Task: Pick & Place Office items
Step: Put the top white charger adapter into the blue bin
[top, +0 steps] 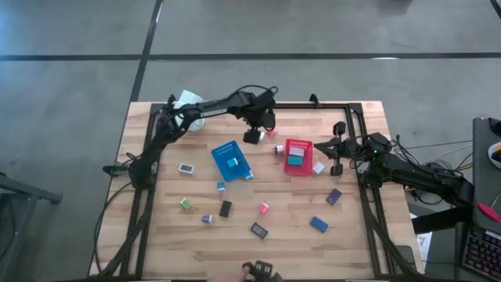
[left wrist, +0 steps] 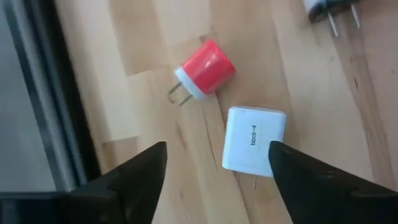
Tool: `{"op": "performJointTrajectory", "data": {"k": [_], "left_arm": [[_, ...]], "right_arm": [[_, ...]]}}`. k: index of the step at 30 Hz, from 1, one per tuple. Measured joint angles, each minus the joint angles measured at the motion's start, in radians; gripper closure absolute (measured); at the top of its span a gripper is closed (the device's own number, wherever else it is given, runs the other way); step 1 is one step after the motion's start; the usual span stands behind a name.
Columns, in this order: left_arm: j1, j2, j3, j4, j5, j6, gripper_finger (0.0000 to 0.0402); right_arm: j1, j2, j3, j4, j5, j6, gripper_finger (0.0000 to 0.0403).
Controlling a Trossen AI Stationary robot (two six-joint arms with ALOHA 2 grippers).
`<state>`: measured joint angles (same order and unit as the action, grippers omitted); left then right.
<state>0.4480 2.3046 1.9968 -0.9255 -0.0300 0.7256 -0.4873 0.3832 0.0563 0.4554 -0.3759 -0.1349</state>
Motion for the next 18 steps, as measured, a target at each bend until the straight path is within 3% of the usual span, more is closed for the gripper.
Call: {"op": "performJointTrajectory", "data": {"k": [6, 12, 18], "left_arm": [[-0.002, 0.024, -0.006, -0.017, 0.007, 0.039, 0.0086], [-0.008, 0.025, -0.007, -0.053, 0.091, 0.090, 0.0084], [-0.009, 0.055, -0.007, -0.024, 0.088, 0.106, 0.0086]], "right_arm": [[0.000, 0.000, 0.000, -0.004, 0.000, -0.012, 0.0394], [-0.002, 0.000, 0.000, -0.004, 0.000, -0.015, 0.0394], [-0.002, 0.000, 0.000, -0.004, 0.000, -0.006, 0.0394]]}}
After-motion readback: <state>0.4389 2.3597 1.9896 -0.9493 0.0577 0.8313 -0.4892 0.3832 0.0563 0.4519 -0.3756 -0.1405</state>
